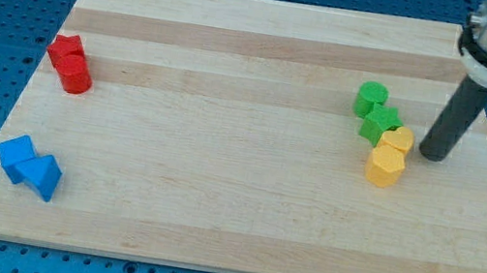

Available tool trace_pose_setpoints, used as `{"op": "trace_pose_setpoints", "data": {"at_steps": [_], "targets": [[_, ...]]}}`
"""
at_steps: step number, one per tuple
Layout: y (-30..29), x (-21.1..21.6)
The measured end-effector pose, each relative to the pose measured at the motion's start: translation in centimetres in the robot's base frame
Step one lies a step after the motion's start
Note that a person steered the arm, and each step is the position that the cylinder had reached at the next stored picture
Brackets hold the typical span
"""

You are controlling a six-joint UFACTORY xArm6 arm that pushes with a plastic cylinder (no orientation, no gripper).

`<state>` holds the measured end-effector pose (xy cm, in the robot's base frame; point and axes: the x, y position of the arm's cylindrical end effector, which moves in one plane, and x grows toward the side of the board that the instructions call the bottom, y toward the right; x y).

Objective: Push your arm to the bottom of the yellow hexagon

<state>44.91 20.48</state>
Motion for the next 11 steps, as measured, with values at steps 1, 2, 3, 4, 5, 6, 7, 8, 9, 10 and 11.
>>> {"op": "trace_pose_setpoints", "data": {"at_steps": [1, 2, 3, 4, 5, 6, 7, 8, 9, 10, 11], "targets": [[-2.2, 1.0], [-3.3, 1.5], [-3.5, 1.5], [-1.5, 1.5], [1.0, 4.1], [0.7, 8.8], [-0.4, 9.0], [-2.6, 9.0], [-4.8, 9.0], [-7.2, 9.0], [-9.2, 9.0]]}}
